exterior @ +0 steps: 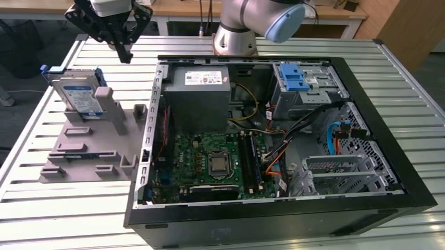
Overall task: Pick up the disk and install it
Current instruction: 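Reach for the disk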
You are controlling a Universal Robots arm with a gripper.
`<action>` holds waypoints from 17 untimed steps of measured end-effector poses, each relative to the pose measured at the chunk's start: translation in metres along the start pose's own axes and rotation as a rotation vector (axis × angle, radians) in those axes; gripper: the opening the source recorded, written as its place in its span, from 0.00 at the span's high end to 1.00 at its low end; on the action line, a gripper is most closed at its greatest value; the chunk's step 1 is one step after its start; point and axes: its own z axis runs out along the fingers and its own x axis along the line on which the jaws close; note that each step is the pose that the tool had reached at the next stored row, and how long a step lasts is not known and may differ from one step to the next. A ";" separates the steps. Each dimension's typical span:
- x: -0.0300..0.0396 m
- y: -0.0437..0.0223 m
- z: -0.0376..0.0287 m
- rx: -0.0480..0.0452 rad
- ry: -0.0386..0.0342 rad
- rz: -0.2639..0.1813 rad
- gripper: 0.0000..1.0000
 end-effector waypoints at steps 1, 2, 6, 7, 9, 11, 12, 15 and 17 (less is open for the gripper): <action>0.0021 0.0002 0.0000 0.0000 0.0000 0.000 0.89; 0.0043 0.0004 0.0000 0.0000 0.0000 0.000 0.89; 0.0129 0.0011 0.0001 0.0001 0.0001 0.000 0.89; 0.0149 0.0013 0.0001 0.0000 0.0000 0.000 0.89; 0.0189 0.0016 0.0002 0.0000 0.0000 0.000 0.89; 0.0222 0.0022 0.0002 0.0000 0.0000 0.000 0.89; 0.0235 0.0026 0.0003 0.0000 0.0000 -0.001 0.89; 0.0258 0.0035 0.0005 -0.0003 0.0002 -0.012 0.89; 0.0266 0.0037 0.0006 -0.0005 0.0004 -0.024 0.89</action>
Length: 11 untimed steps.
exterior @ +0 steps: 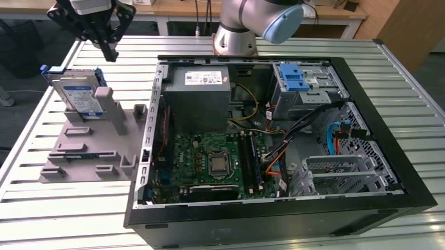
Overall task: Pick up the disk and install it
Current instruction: 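Reach for the disk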
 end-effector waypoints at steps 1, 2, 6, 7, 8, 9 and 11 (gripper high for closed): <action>0.0005 0.0003 0.0001 -0.0001 0.0000 -0.005 0.89; 0.0011 0.0007 0.0001 -0.0002 0.0001 -0.009 0.89; 0.0049 0.0044 0.0004 -0.0003 0.0002 -0.015 0.89; 0.0060 0.0052 0.0006 -0.0005 0.0001 -0.016 0.89; 0.0071 0.0060 0.0006 -0.0003 0.0003 -0.016 0.89; 0.0084 0.0069 0.0006 -0.0002 0.0004 -0.016 0.89; 0.0112 0.0087 0.0009 -0.0003 0.0003 -0.016 0.89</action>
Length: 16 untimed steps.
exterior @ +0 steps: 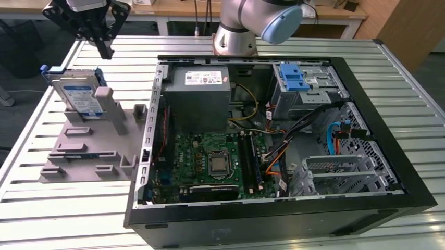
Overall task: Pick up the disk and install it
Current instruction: 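Reach for the disk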
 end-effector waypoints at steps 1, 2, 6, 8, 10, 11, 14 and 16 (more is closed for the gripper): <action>0.0013 0.0009 0.0001 0.0000 0.0000 0.000 0.89; 0.0027 0.0018 0.0002 -0.0001 -0.0001 0.000 0.89; 0.0080 0.0051 0.0007 -0.0001 -0.0001 -0.001 0.89; 0.0102 0.0069 0.0007 0.0000 0.0001 -0.001 0.89; 0.0121 0.0078 0.0008 -0.0001 0.0000 -0.001 0.89; 0.0132 0.0080 0.0009 -0.0001 0.0001 -0.001 0.89; 0.0149 0.0084 0.0011 -0.0002 -0.0001 -0.001 0.89; 0.0150 0.0084 0.0011 -0.0001 0.0000 -0.001 0.89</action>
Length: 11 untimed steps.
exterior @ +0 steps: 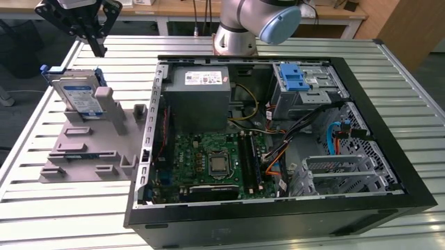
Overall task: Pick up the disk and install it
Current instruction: 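Reach for the disk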
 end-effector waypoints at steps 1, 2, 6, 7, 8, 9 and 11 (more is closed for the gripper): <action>0.0001 0.0000 -0.0001 -0.0002 0.0001 0.000 0.89; 0.0006 0.0000 -0.0001 -0.0004 0.0002 0.000 0.89; 0.0013 -0.0001 -0.0001 -0.0005 0.0001 0.000 0.89; 0.0016 -0.0001 -0.0001 -0.0005 0.0001 0.000 0.89; 0.0019 -0.0001 -0.0001 -0.0004 0.0001 0.000 0.89; 0.0024 -0.0001 -0.0001 -0.0004 0.0001 0.000 0.89; 0.0031 -0.0001 -0.0001 -0.0004 0.0001 0.000 0.89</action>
